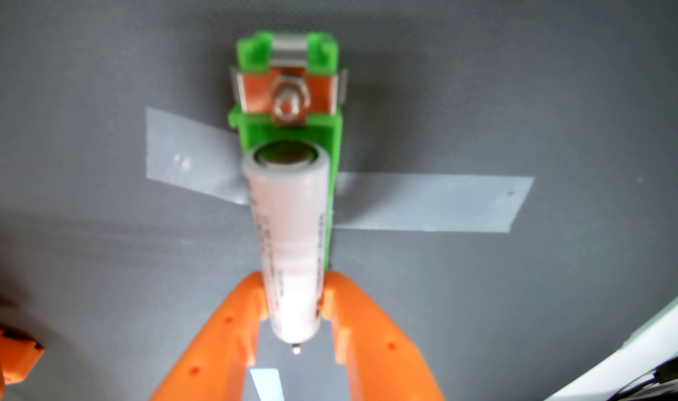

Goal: Insert Battery

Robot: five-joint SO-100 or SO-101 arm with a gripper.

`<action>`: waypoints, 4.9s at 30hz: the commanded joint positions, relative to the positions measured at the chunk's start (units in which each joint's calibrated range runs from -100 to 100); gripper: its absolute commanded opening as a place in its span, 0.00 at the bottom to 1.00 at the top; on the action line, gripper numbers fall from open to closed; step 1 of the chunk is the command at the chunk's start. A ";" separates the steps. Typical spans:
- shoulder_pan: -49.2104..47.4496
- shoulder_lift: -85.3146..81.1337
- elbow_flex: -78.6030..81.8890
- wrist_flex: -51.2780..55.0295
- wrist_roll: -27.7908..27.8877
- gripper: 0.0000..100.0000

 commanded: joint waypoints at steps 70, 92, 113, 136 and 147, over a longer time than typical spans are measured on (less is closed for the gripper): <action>-0.30 -1.04 -1.36 0.10 0.15 0.10; -0.18 -1.13 -7.30 2.98 1.95 0.10; -0.18 -0.79 -8.02 4.42 1.54 0.02; 0.88 -0.46 -6.94 4.00 1.49 0.02; 1.00 -0.46 -4.51 3.49 1.49 0.02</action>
